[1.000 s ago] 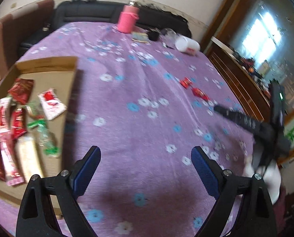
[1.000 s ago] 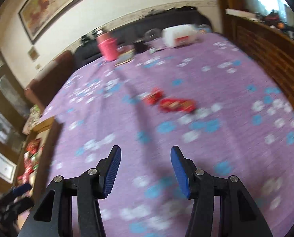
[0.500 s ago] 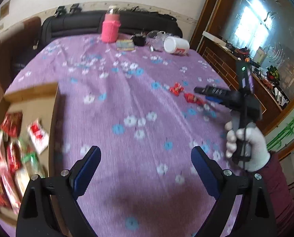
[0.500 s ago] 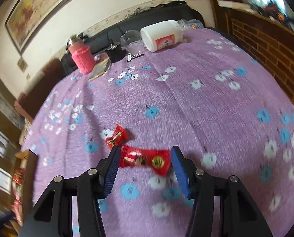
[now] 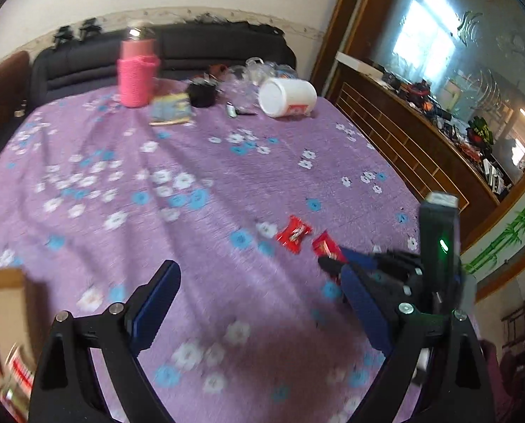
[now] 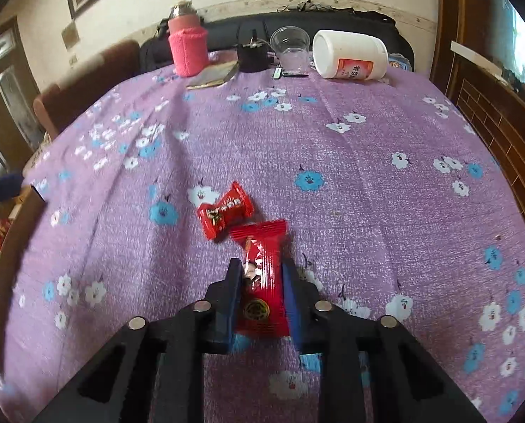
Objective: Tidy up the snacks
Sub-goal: 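Grasp the red candy bar with the right tool while the left tool grasps a small red candy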
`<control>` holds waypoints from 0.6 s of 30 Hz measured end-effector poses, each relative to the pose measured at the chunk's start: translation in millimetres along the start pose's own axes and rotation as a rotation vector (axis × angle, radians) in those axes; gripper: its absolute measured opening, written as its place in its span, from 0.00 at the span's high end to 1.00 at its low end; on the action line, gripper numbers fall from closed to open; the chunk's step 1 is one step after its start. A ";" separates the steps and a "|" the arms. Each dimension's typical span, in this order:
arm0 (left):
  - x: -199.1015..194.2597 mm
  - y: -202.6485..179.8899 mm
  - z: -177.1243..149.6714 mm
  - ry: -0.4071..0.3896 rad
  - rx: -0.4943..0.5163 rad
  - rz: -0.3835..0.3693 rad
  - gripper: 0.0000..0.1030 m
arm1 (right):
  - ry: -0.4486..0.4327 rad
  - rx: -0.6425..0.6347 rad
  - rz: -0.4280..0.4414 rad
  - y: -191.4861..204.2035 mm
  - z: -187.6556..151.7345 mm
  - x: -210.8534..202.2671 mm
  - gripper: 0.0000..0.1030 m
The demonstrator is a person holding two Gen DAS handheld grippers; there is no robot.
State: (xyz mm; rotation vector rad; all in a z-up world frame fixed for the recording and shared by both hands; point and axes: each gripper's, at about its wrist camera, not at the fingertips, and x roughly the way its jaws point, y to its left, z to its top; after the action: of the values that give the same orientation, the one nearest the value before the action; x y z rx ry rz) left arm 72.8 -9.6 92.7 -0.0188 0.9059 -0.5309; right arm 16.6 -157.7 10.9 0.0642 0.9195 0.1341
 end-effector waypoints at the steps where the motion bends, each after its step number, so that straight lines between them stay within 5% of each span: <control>1: 11.7 -2.3 4.8 0.016 0.008 -0.015 0.17 | 0.006 0.010 -0.002 -1.7 -1.1 -2.1 0.81; 6: 60.4 -18.0 18.4 0.086 0.084 -0.011 0.38 | 0.008 0.101 -0.027 -27.4 2.1 -9.8 0.81; 16: 123.3 -47.2 20.6 0.151 0.248 0.066 0.39 | -0.010 0.302 -0.015 -76.8 0.8 -18.9 0.81; 18: 132.9 -48.2 19.0 0.165 0.256 0.075 0.48 | -0.013 0.319 -0.016 -80.2 0.9 -19.3 0.81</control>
State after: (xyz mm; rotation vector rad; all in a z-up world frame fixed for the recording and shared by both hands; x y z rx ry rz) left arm 132.5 -114.8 17.1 0.2942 0.9886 -0.5810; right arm 12.8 -239.8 17.6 0.3532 0.9221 -0.0288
